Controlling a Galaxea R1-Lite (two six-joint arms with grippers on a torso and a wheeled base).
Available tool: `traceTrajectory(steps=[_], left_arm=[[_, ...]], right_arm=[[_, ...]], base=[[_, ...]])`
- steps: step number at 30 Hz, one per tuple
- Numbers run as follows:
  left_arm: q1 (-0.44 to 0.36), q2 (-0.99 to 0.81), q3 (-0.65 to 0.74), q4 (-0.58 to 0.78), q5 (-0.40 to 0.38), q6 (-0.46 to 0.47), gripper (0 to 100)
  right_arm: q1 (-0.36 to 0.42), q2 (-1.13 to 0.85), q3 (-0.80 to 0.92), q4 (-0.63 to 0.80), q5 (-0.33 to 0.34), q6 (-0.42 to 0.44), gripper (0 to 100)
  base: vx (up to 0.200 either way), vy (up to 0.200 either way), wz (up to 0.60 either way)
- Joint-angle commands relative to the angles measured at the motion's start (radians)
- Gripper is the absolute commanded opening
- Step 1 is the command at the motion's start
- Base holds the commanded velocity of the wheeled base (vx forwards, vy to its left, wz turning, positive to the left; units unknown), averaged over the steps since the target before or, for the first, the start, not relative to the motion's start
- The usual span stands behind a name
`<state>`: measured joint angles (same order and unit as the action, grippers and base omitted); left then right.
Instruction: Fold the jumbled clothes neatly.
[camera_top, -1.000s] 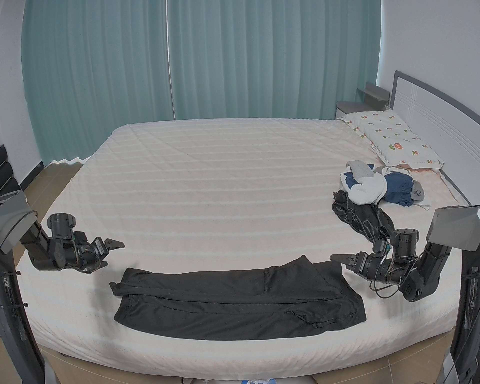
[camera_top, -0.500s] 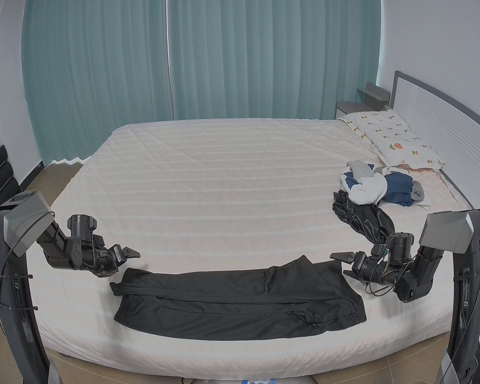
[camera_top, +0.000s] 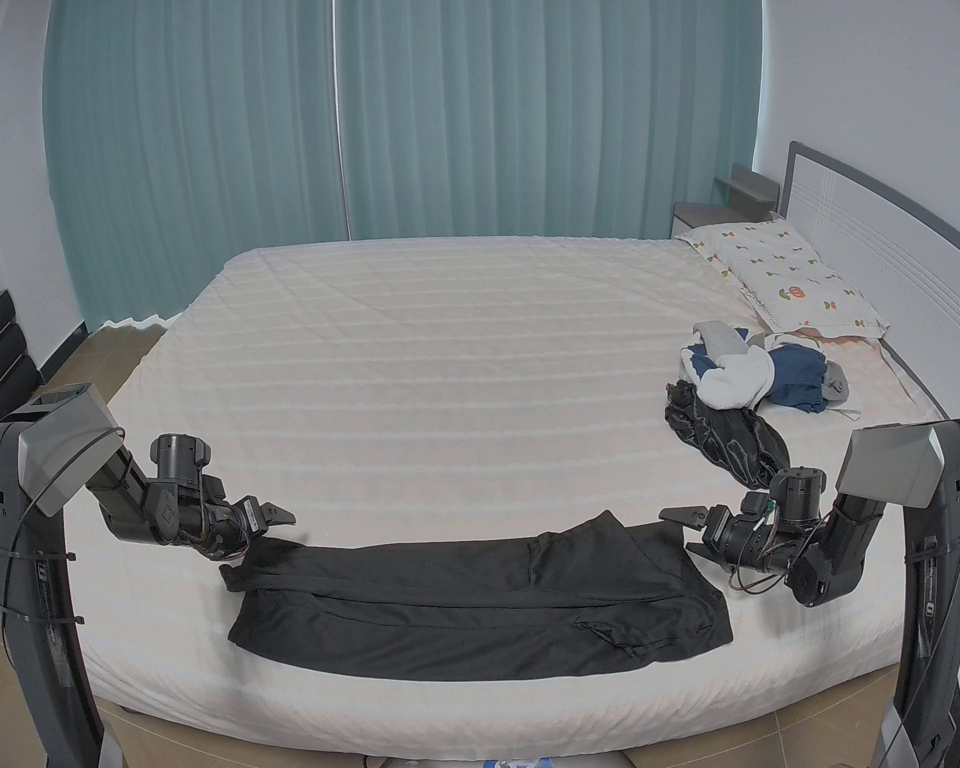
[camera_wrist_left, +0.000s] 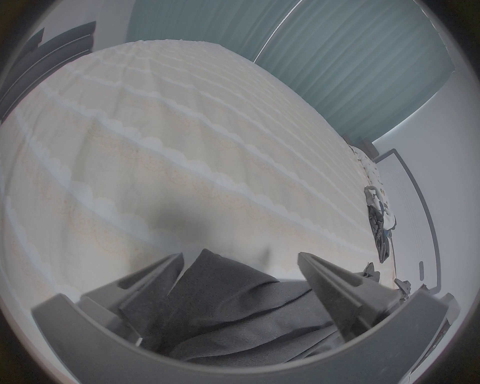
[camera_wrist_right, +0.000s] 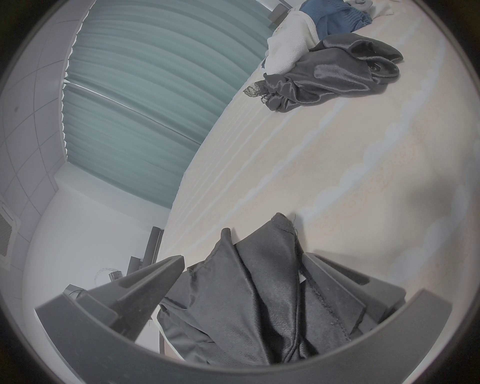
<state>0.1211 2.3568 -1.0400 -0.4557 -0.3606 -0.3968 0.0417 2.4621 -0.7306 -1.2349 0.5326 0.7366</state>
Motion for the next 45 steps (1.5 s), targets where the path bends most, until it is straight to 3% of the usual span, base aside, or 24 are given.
traceTrajectory(steps=[1,8,16,30,31,35,45], left_arm=[[0.008,0.009,0.0,-0.001,0.005,0.001,0],[0.025,0.001,0.006,-0.008,0.057,-0.002,0],[0.037,-0.001,-0.002,-0.011,0.058,-0.01,0],[0.04,0.007,-0.009,-0.011,0.058,-0.013,0],[0.04,0.007,-0.008,-0.011,0.058,-0.013,0],[0.043,0.007,-0.008,-0.011,0.058,-0.013,0],[0.052,0.002,-0.014,-0.011,0.058,-0.014,0]], right_arm=[[0.003,0.006,0.005,0.0,-0.022,-0.008,100],[0.0,0.003,-0.004,0.0,-0.042,-0.003,100],[0.021,0.02,-0.053,0.022,-0.091,-0.003,100],[0.044,0.066,-0.105,0.031,-0.109,-0.005,100],[0.047,0.067,-0.115,0.031,-0.117,-0.003,0],[0.049,0.083,-0.138,0.028,-0.167,-0.005,0],[0.026,0.086,-0.164,0.009,-0.169,0.01,0]], base=[[0.0,0.0,0.0],[0.0,0.0,0.0],[0.0,0.0,0.0],[0.0,0.0,0.0],[0.0,0.0,0.0],[0.0,0.0,0.0],[0.0,0.0,0.0]])
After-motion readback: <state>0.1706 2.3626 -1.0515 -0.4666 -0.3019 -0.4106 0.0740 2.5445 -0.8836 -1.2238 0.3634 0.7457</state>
